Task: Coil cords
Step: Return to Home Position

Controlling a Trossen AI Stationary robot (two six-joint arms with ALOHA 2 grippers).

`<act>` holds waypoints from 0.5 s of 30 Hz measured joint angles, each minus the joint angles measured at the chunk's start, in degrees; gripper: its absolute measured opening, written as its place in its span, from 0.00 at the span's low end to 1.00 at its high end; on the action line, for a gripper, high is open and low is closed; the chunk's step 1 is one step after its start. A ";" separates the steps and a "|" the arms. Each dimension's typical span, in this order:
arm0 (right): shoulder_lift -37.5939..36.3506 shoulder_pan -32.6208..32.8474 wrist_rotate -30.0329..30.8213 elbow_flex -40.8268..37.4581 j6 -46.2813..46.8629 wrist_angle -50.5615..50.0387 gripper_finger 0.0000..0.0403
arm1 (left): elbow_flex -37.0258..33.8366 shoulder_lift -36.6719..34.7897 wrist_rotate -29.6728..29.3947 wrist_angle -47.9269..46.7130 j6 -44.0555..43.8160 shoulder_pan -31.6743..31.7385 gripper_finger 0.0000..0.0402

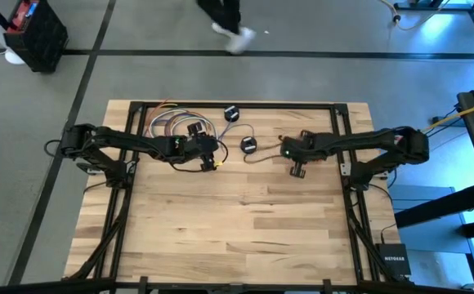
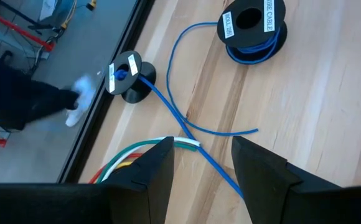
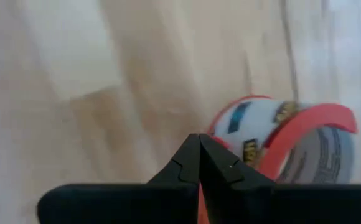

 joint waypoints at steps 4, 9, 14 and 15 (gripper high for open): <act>0.00 -7.30 4.02 0.00 -3.15 0.16 0.02 | -0.02 0.00 0.02 -0.01 -0.01 -0.02 0.39; -0.08 -19.23 6.16 0.02 -8.44 1.37 0.02 | 0.00 0.00 0.02 -0.07 -0.05 -0.04 0.39; -0.06 -29.35 6.54 0.28 -10.26 5.70 0.02 | -0.02 0.00 0.02 -0.07 -0.24 -0.02 0.39; -0.15 -30.60 5.42 0.71 -10.34 5.77 0.02 | -0.01 0.00 0.02 -0.04 -0.29 -0.02 0.39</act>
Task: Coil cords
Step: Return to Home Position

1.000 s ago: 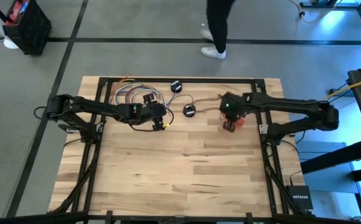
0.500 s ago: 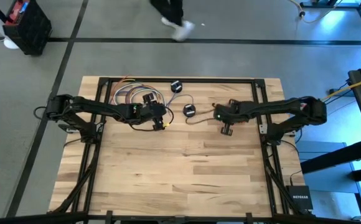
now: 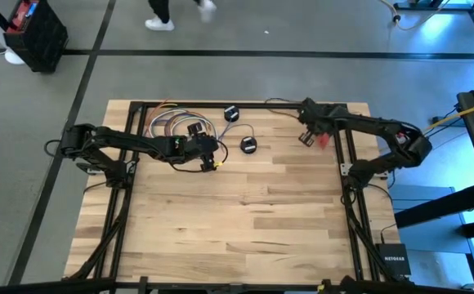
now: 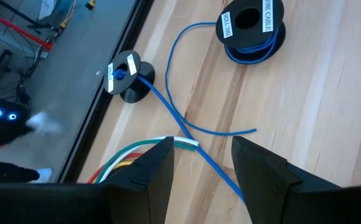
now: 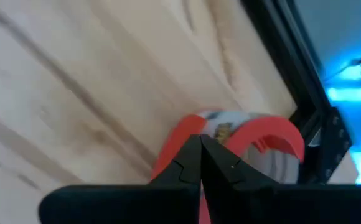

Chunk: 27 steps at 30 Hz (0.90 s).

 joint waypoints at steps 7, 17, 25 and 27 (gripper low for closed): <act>-5.84 2.14 -7.14 5.04 0.00 -3.39 0.02 | 0.00 -1.07 0.00 1.22 0.33 -0.68 0.39; -13.86 12.46 -28.02 6.18 -2.76 12.85 0.02 | -3.62 -18.44 21.64 6.75 5.32 -1.21 0.28; -15.75 12.15 -33.77 2.05 -2.29 20.22 0.02 | -21.06 -39.95 23.23 17.43 3.36 1.32 0.16; -18.63 11.98 -34.04 0.60 -2.29 20.64 0.02 | -25.29 -45.53 23.26 18.67 2.67 1.47 0.14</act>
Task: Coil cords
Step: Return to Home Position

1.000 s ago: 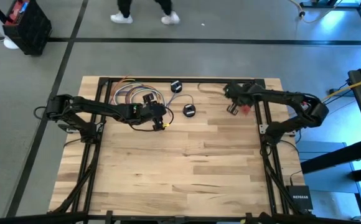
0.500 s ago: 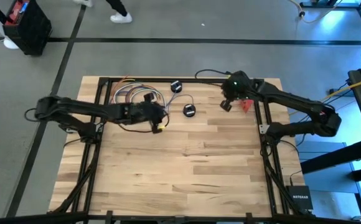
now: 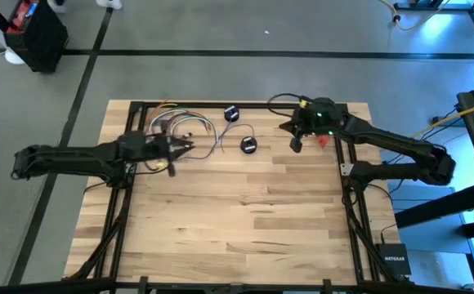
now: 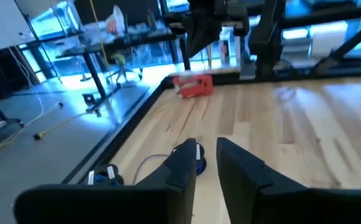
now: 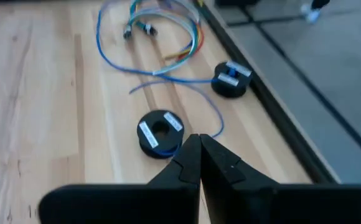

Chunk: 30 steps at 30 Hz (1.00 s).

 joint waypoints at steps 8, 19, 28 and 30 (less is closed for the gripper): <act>-15.67 0.00 -0.23 -14.55 1.57 14.33 0.02 | -9.46 -18.15 0.02 0.00 -3.94 0.06 0.09; -34.06 0.11 0.75 -30.39 6.96 18.94 0.02 | -13.39 -25.40 0.00 -1.57 -6.33 0.06 0.11; -47.00 0.13 4.03 -36.74 12.03 18.68 0.02 | -15.13 -25.37 0.00 -2.21 -4.87 -0.03 0.12; -49.37 0.13 5.23 -37.63 13.31 17.70 0.02 | -15.13 -25.37 0.00 -2.47 -5.07 -0.03 0.12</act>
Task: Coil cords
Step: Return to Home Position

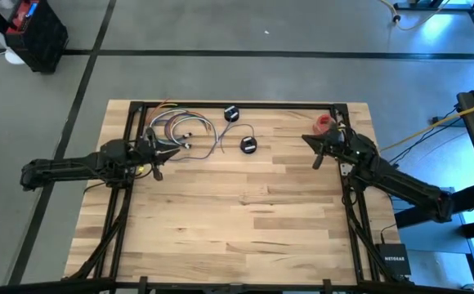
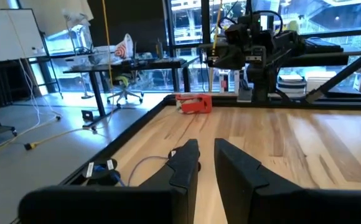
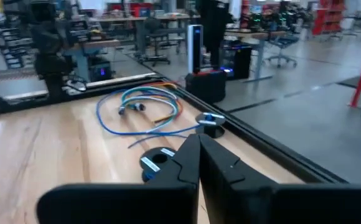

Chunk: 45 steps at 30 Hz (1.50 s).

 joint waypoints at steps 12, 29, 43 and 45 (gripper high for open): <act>-9.01 0.63 -0.67 -4.14 5.82 -2.11 0.02 | -4.39 -0.50 -0.02 2.19 -1.03 -2.83 0.12; -9.25 21.57 9.49 -4.10 2.13 -3.44 0.02 | -7.30 -12.77 1.18 -4.27 -1.88 -5.29 0.12; -9.18 21.37 8.38 -4.10 1.14 -3.91 0.02 | -7.30 -13.81 1.92 -4.43 1.27 -4.54 0.12; -9.17 21.38 7.56 -4.10 1.13 -3.95 0.02 | -7.30 -13.79 1.95 -4.43 0.87 -4.55 0.12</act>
